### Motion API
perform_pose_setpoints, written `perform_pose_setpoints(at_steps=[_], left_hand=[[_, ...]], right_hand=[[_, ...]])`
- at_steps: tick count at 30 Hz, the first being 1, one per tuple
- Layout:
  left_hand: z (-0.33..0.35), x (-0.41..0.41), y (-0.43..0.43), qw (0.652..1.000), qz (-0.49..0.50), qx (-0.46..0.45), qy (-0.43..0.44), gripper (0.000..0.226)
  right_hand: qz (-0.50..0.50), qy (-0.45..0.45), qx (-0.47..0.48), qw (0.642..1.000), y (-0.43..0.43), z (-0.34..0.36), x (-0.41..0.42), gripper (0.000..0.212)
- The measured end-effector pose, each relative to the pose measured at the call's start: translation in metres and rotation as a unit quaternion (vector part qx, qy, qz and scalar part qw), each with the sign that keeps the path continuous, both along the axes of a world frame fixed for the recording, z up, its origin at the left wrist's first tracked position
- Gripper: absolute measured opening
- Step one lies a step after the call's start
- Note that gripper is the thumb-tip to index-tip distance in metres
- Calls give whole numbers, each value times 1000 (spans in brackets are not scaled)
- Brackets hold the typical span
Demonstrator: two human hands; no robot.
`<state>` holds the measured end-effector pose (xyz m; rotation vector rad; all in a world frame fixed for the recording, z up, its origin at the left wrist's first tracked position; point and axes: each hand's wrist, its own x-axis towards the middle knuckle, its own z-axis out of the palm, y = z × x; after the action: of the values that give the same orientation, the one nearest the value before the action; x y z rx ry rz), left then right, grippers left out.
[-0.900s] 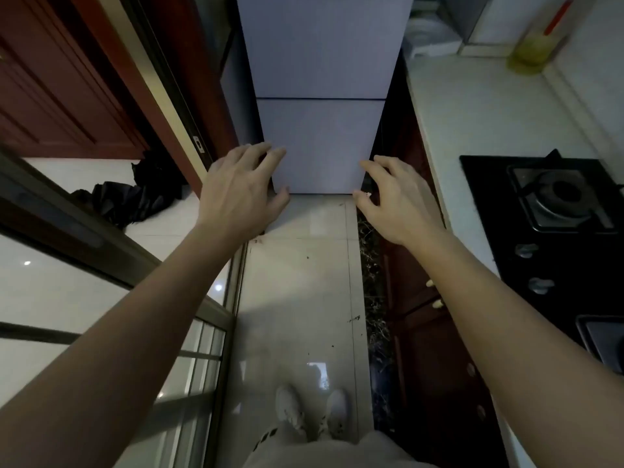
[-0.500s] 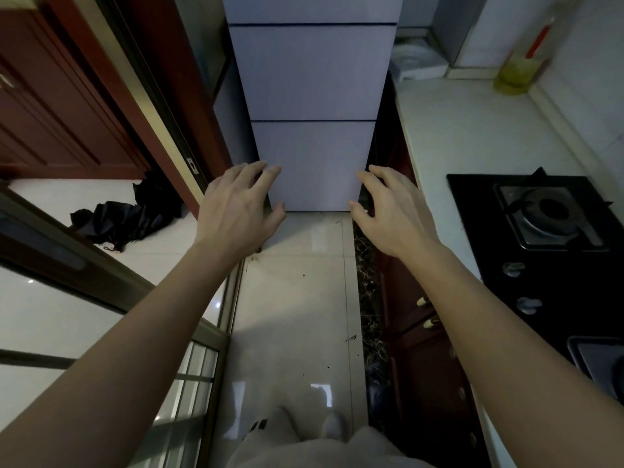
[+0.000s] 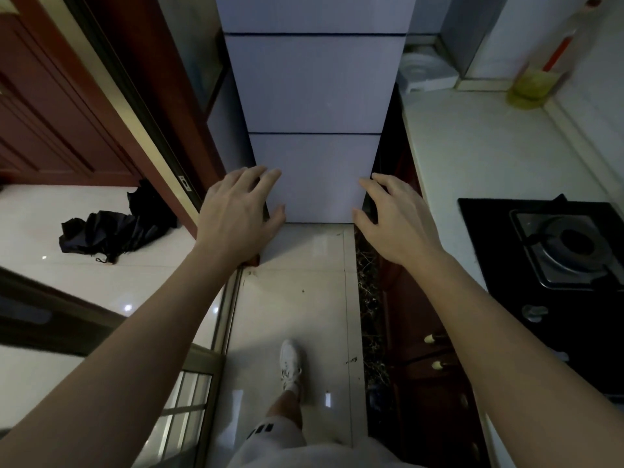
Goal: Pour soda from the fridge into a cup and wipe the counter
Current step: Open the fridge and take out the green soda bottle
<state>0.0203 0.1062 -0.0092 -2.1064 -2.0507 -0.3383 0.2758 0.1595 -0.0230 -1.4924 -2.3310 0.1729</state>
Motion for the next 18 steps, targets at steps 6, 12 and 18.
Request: perform_pose_setpoints(at_steps=[6,12,18], left_hand=[[-4,-29,78,1000,-4,-24,-20,60],[10,-71,171,999,-22,-21,-38,60],[11,-101,244,997,-38,-31,-55,61]], right_hand=[[-10,-10,-10,1000,67,0,-30,55],[-25,-3,0,1000,154,10,-74,56],[-29,23,-1,999,221,4,-111,58]])
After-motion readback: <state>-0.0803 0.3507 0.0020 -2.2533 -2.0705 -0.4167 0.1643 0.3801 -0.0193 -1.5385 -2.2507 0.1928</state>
